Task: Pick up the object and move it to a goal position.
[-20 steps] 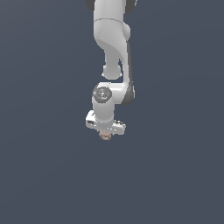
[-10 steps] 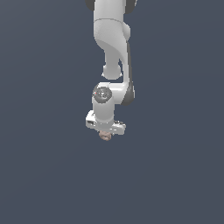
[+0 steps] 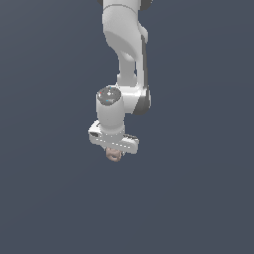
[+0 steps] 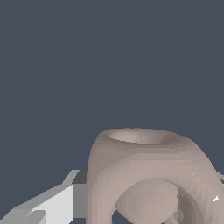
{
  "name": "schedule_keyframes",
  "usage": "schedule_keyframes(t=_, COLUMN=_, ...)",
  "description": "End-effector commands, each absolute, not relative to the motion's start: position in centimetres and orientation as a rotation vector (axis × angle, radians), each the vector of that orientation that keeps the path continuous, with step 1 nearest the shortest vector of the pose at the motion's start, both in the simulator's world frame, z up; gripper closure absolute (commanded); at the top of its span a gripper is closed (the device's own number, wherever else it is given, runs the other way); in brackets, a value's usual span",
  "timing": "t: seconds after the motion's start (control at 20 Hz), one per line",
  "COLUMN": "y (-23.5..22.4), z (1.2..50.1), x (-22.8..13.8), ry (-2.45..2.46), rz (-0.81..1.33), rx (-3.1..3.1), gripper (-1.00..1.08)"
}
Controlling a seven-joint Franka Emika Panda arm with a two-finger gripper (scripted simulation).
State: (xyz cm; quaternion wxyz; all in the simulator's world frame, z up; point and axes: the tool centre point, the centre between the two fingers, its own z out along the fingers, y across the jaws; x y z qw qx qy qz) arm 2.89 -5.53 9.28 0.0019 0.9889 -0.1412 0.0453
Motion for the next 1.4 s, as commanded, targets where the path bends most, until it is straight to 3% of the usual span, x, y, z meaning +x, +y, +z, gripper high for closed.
schedule_keyframes(t=0.0, y=-6.8, z=12.5, x=4.5, ry=-0.48, rz=0.224, rx=3.09, gripper=1.08)
schedule_keyframes(t=0.4, y=-12.8, z=28.9, x=9.3, ry=-0.654, rz=0.612, rx=2.994, gripper=1.08)
schedule_keyframes(t=0.75, y=-17.2, z=42.0, x=9.6, ry=-0.776, rz=0.898, rx=2.881, gripper=1.08)
schedule_keyframes(t=1.05, y=-19.0, z=48.0, x=8.8, ry=-0.828, rz=1.025, rx=2.818, gripper=1.08)
schedule_keyframes(t=1.35, y=-19.4, z=49.4, x=8.5, ry=-0.84, rz=1.054, rx=2.802, gripper=1.08)
